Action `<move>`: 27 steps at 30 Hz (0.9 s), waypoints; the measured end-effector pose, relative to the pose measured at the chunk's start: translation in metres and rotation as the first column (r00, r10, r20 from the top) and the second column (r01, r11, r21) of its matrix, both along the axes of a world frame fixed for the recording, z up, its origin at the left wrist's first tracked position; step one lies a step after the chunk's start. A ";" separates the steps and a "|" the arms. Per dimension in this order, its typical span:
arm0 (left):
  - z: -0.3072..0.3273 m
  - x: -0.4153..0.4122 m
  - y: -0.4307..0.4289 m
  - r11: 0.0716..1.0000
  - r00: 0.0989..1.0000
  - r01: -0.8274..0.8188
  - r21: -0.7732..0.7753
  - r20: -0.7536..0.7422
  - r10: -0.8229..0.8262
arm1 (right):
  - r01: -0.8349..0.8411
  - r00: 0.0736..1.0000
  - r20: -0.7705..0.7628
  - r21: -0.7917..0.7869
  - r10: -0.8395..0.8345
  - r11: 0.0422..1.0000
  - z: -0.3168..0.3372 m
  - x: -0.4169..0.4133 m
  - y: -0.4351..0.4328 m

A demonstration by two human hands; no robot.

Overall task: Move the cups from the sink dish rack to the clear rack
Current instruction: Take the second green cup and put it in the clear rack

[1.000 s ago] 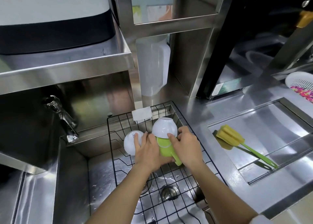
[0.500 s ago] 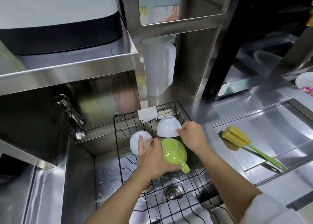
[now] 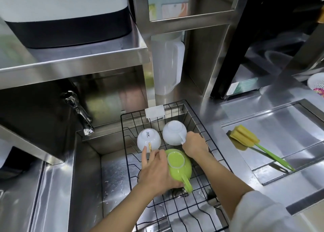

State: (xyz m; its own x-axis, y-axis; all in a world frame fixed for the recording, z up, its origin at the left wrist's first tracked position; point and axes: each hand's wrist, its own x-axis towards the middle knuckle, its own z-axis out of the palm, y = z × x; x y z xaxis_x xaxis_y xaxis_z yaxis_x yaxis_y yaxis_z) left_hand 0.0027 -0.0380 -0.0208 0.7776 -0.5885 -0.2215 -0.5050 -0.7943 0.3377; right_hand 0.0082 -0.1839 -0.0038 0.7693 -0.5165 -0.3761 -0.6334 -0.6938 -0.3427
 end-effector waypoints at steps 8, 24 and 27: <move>-0.008 0.003 0.001 0.998 0.999 -0.038 -0.050 -0.025 0.037 | -0.094 0.993 0.117 0.631 0.026 0.770 0.010 -0.042 -0.016; 0.038 0.007 0.023 0.931 0.982 -0.158 -0.329 0.051 0.184 | -0.356 0.900 0.340 0.212 0.273 0.910 0.018 -0.058 0.023; 0.068 0.010 0.045 0.903 0.967 -0.150 -0.402 0.130 0.219 | -0.408 0.846 0.440 0.175 0.300 0.896 0.048 -0.049 0.041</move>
